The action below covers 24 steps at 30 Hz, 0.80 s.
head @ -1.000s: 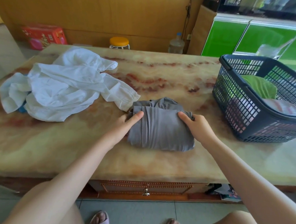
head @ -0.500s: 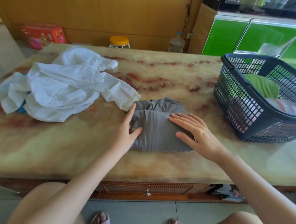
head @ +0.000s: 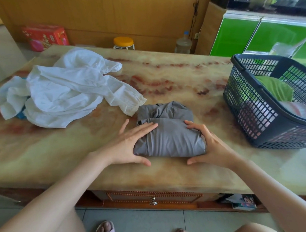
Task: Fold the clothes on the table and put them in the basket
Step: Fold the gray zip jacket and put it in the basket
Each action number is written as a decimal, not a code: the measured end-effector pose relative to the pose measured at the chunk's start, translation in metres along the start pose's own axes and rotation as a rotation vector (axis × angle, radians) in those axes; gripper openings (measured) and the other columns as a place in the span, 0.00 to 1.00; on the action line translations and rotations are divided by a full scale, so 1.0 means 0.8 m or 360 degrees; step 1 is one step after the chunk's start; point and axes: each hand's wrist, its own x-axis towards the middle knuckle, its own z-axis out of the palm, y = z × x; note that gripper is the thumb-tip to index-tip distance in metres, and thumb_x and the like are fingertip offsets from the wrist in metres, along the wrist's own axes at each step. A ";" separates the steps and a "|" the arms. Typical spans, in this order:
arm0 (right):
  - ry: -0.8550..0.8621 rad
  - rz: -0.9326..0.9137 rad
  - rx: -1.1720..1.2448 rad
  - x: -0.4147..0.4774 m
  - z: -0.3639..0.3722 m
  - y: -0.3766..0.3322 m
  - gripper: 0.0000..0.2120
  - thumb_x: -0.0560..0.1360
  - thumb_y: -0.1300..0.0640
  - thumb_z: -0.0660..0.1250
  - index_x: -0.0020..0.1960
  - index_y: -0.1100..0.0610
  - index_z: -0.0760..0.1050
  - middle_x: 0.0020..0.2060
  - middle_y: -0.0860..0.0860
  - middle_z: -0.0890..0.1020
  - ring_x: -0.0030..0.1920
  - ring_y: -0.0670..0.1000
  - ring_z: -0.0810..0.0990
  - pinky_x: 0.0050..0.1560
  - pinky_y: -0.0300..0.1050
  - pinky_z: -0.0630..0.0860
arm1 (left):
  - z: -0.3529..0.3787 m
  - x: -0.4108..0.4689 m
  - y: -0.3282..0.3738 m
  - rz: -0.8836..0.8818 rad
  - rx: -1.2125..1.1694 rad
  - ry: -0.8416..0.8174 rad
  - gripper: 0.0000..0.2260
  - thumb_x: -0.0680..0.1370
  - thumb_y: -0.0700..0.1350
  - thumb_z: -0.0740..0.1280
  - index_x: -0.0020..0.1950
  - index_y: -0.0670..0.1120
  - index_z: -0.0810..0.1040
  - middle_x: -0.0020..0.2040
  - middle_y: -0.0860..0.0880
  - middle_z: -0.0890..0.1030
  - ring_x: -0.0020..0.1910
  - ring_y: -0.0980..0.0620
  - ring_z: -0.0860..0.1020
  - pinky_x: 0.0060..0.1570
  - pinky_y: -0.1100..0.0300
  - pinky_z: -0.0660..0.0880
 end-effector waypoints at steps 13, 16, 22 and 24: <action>0.0578 0.0394 0.0347 0.038 -0.017 -0.021 0.27 0.66 0.28 0.65 0.48 0.50 0.80 0.48 0.42 0.82 0.62 0.49 0.73 0.62 0.48 0.72 | -0.026 0.045 0.025 -0.0467 -0.0661 0.0945 0.23 0.68 0.66 0.67 0.36 0.45 0.77 0.37 0.56 0.73 0.47 0.55 0.74 0.48 0.62 0.66; 0.0572 0.0622 0.0582 0.049 -0.016 -0.035 0.32 0.72 0.34 0.62 0.46 0.65 0.78 0.41 0.54 0.82 0.43 0.46 0.75 0.45 0.44 0.71 | -0.035 0.054 0.030 -0.0691 -0.0704 0.0888 0.25 0.74 0.63 0.63 0.30 0.43 0.67 0.28 0.48 0.73 0.30 0.51 0.73 0.35 0.57 0.66; 0.0596 0.1004 0.0087 0.062 0.002 -0.034 0.30 0.74 0.31 0.54 0.46 0.59 0.74 0.39 0.53 0.81 0.44 0.56 0.80 0.46 0.51 0.73 | -0.021 0.062 0.023 -0.1121 -0.0848 0.0687 0.27 0.77 0.64 0.58 0.55 0.41 0.77 0.52 0.43 0.80 0.52 0.43 0.77 0.52 0.53 0.72; 0.0593 0.1024 0.0149 0.066 0.004 -0.031 0.31 0.73 0.29 0.54 0.50 0.57 0.74 0.45 0.52 0.82 0.48 0.57 0.79 0.50 0.52 0.75 | -0.022 0.064 0.025 -0.1164 -0.0845 0.0675 0.27 0.77 0.64 0.57 0.56 0.41 0.77 0.52 0.43 0.80 0.52 0.42 0.77 0.52 0.52 0.72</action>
